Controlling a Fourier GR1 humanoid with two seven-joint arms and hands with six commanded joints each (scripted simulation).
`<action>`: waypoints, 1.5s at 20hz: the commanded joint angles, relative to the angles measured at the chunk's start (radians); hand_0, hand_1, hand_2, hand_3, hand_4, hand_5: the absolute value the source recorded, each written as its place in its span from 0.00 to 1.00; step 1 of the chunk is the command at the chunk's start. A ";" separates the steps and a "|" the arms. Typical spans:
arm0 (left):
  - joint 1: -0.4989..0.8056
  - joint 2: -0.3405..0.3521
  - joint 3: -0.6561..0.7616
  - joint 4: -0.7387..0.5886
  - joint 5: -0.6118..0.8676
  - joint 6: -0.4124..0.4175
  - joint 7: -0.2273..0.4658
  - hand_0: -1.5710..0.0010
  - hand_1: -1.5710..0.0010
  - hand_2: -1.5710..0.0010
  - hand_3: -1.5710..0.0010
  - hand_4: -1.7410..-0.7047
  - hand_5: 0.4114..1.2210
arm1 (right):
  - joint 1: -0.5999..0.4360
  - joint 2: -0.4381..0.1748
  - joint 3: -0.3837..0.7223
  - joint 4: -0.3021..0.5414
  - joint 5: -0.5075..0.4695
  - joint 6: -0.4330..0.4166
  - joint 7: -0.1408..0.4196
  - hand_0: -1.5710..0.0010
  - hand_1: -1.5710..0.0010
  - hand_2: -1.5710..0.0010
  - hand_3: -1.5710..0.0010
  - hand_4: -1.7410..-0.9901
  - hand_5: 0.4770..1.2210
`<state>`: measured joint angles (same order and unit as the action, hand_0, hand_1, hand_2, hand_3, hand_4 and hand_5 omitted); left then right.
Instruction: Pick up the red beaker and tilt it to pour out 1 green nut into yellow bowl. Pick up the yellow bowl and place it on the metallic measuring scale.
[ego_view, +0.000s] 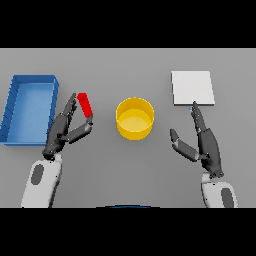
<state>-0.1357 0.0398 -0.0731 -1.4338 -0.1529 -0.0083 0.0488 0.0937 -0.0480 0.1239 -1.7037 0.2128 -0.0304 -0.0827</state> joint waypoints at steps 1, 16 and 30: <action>-0.029 -0.001 0.006 0.033 -0.009 0.011 -0.001 1.00 1.00 1.00 1.00 0.35 0.40 | 0.011 0.002 0.002 -0.006 -0.003 0.003 -0.008 1.00 1.00 1.00 1.00 0.56 0.28; -0.290 -0.007 0.090 0.376 0.003 0.018 -0.073 1.00 1.00 1.00 1.00 0.41 0.37 | -0.005 -0.001 -0.014 -0.008 -0.023 0.004 0.013 1.00 1.00 1.00 1.00 0.56 0.28; -0.377 -0.065 0.135 0.521 -0.035 0.120 -0.205 0.19 0.18 0.18 0.18 0.28 0.89 | 0.000 -0.014 -0.017 -0.008 -0.020 0.010 -0.011 1.00 1.00 1.00 1.00 0.60 0.28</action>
<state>-0.5130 -0.0251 0.0616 -0.9131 -0.1881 0.1104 -0.1624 0.0937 -0.0623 0.1068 -1.7117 0.1928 -0.0201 -0.0935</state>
